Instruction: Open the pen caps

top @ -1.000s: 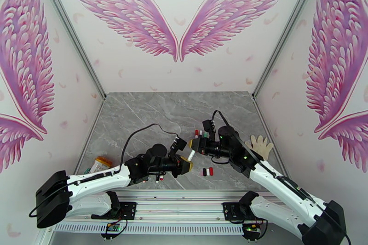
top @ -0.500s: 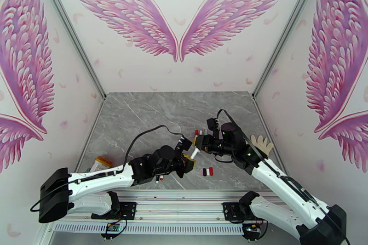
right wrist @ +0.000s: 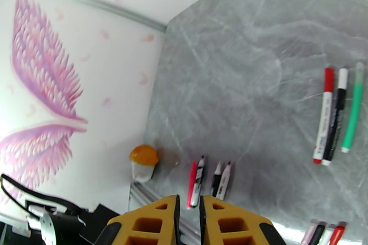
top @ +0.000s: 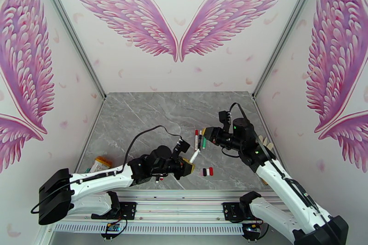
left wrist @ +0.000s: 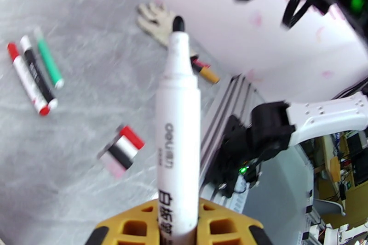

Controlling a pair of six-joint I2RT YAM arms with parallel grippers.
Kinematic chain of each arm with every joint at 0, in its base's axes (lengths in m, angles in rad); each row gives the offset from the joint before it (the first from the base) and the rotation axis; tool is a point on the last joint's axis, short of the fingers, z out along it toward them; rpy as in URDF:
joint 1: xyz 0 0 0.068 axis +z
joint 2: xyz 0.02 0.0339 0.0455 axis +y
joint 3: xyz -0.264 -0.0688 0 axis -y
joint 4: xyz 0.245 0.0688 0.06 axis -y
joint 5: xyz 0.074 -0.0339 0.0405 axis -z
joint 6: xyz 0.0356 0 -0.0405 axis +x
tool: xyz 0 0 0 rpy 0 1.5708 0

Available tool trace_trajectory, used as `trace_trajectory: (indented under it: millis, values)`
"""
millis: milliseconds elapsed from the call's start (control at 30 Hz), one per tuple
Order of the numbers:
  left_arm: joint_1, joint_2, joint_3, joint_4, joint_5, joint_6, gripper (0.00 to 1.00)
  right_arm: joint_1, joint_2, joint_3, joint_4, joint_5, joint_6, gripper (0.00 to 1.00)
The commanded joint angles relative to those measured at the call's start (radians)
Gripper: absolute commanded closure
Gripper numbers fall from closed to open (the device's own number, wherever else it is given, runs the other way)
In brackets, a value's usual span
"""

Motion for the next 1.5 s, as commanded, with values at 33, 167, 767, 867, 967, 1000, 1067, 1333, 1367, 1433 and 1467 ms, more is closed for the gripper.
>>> trace_trajectory:
  millis: [33,167,767,867,967,1000,1067,1333,1367,1433,1467]
  values:
    - [-0.038,-0.014,0.029,-0.168,-0.145,0.07,1.0,-0.016,0.005,0.054,-0.079,0.111,0.003,0.96]
    - [-0.034,-0.031,-0.013,-0.086,-0.092,0.039,1.0,-0.023,0.021,0.061,-0.075,0.081,-0.028,0.96]
    - [0.144,-0.242,-0.206,0.125,0.077,-0.1,1.0,-0.028,-0.017,0.011,-0.444,0.146,-0.287,0.94]
    - [0.164,-0.247,-0.239,0.208,0.072,-0.13,1.0,-0.027,-0.019,-0.031,-0.508,0.204,-0.303,0.94]
    - [0.169,-0.24,-0.245,0.231,0.049,-0.144,1.0,-0.023,-0.019,-0.086,-0.534,0.241,-0.303,0.94]
    - [0.169,-0.238,-0.245,0.229,0.04,-0.143,1.0,-0.022,-0.018,-0.105,-0.537,0.253,-0.299,0.94]
    - [0.169,-0.232,-0.243,0.226,0.027,-0.145,1.0,-0.005,-0.012,-0.122,-0.523,0.254,-0.285,0.94]
    - [0.168,-0.19,-0.233,0.23,0.014,-0.151,1.0,0.038,0.108,-0.136,-0.52,0.346,-0.252,0.92]
    - [0.168,-0.187,-0.234,0.234,0.015,-0.15,1.0,0.04,0.119,-0.138,-0.518,0.353,-0.251,0.92]
    - [0.167,-0.18,-0.234,0.241,0.017,-0.151,1.0,0.045,0.14,-0.143,-0.508,0.36,-0.251,0.92]
    - [0.167,-0.177,-0.234,0.245,0.02,-0.151,1.0,0.045,0.151,-0.148,-0.5,0.355,-0.253,0.92]
